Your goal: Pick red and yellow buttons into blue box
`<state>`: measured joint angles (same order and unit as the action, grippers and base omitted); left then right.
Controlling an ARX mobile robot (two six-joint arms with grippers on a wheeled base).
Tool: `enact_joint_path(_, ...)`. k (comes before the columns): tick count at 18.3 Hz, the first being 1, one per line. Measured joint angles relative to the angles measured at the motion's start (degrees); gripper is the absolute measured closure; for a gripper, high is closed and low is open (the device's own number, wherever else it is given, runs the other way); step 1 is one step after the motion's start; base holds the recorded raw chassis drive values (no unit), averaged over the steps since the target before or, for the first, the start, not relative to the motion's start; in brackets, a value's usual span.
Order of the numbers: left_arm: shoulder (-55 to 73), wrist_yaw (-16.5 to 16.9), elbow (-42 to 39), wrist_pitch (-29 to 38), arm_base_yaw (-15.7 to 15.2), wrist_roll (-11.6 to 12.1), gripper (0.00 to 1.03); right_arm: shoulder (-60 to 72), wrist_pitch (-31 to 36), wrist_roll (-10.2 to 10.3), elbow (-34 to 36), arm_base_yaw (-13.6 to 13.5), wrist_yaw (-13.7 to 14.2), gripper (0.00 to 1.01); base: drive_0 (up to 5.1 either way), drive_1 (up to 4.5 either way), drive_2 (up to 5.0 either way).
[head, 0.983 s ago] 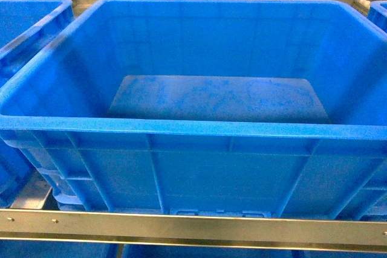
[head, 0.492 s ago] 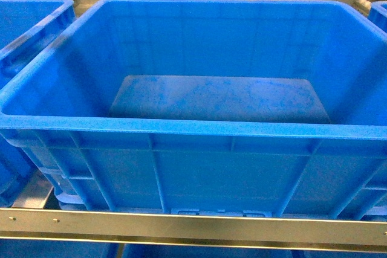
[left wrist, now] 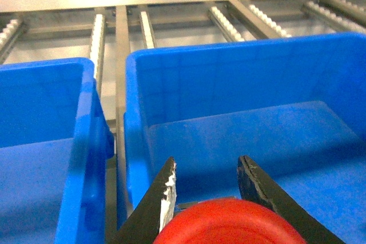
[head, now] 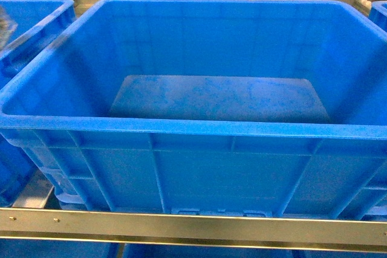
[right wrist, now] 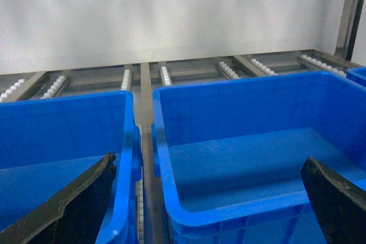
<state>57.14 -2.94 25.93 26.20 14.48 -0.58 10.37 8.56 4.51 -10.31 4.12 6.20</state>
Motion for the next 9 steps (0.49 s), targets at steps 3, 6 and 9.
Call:
enact_joint_path(3, 15.85, 4.68, 12.81, -5.77, 0.72, 1.07, 0.75, 0.00, 0.02, 0.00, 0.00, 0.00, 0.00, 0.03, 0.0, 0.00, 0.0)
enact_joint_path(6, 26.73, 4.55, 22.84, -12.68, 2.47, 3.02, 0.75, 0.00, 0.00, 0.00, 0.00, 0.00, 0.00, 0.03, 0.0, 0.00, 0.0)
enact_joint_path(9, 34.14, 3.85, 26.62, -21.44, 4.63, 5.20, 0.75, 0.00, 0.00, 0.00, 0.00, 0.00, 0.00, 0.03, 0.0, 0.00, 0.0)
